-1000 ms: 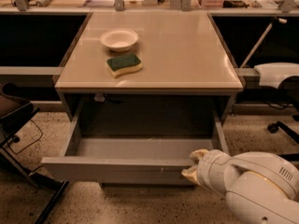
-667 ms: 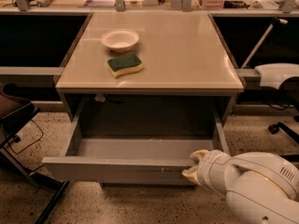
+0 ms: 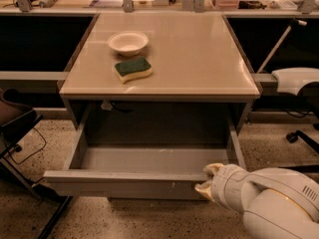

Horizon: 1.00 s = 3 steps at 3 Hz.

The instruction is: Open top drawer

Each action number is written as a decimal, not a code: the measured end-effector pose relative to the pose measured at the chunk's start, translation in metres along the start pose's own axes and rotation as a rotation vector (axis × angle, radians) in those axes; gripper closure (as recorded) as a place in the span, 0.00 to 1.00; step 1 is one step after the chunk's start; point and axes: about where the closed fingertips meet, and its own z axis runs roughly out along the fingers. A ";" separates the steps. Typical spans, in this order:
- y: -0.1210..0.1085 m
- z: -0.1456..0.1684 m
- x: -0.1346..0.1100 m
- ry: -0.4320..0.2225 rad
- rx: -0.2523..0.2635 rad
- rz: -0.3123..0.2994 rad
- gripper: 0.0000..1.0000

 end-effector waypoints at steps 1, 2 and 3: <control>0.007 -0.004 0.004 0.000 0.001 0.010 1.00; 0.007 -0.006 0.004 0.000 0.001 0.010 1.00; 0.013 -0.009 0.007 0.000 0.002 0.019 1.00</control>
Offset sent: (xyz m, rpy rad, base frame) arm -0.1669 0.0389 -0.0678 0.0718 -0.0159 -0.1278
